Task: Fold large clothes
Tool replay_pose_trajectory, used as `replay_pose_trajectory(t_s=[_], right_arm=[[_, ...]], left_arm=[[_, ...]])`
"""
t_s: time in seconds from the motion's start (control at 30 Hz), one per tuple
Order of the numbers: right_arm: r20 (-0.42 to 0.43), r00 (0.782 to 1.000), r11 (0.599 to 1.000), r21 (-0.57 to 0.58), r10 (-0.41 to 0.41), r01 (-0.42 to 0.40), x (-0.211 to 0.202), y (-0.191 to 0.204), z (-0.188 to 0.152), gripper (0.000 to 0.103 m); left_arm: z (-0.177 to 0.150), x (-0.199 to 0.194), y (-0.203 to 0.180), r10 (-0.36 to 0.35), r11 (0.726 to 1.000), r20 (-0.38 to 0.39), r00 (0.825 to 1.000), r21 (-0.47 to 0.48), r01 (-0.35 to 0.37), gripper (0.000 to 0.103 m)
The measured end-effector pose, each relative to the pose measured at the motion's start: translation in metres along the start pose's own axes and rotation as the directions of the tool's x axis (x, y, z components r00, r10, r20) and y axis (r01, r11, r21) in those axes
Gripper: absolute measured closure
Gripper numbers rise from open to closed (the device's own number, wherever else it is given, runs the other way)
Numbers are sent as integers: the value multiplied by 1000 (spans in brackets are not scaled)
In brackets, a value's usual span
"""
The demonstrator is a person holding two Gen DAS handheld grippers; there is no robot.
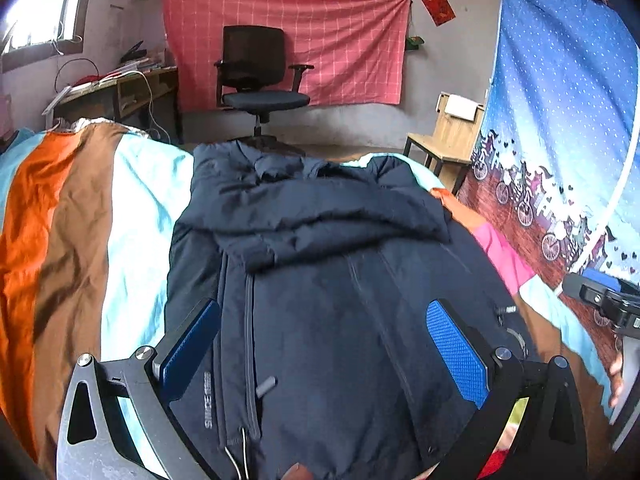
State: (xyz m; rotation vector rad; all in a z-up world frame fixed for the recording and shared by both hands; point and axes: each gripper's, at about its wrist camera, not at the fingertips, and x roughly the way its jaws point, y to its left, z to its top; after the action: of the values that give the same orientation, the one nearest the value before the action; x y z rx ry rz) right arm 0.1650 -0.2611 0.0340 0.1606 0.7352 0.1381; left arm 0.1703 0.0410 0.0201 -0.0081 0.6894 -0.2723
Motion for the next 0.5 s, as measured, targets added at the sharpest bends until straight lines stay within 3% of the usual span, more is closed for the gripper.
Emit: replay_pose_trajectory(t_s=[0.2, 0.3, 0.5], right_arm=[[18, 1000, 993, -120, 0, 3, 8, -2, -30, 0], [-10, 1000, 980, -194, 30, -31, 13, 2, -45, 0], [-70, 996, 950, -304, 59, -78, 29, 4, -70, 0]], left_arm=[[-43, 4, 2, 12, 999, -34, 999, 37, -10, 2], [-65, 5, 2, 9, 998, -65, 998, 58, -5, 2], [-99, -4, -4, 7, 995, -53, 999, 100, -2, 2]])
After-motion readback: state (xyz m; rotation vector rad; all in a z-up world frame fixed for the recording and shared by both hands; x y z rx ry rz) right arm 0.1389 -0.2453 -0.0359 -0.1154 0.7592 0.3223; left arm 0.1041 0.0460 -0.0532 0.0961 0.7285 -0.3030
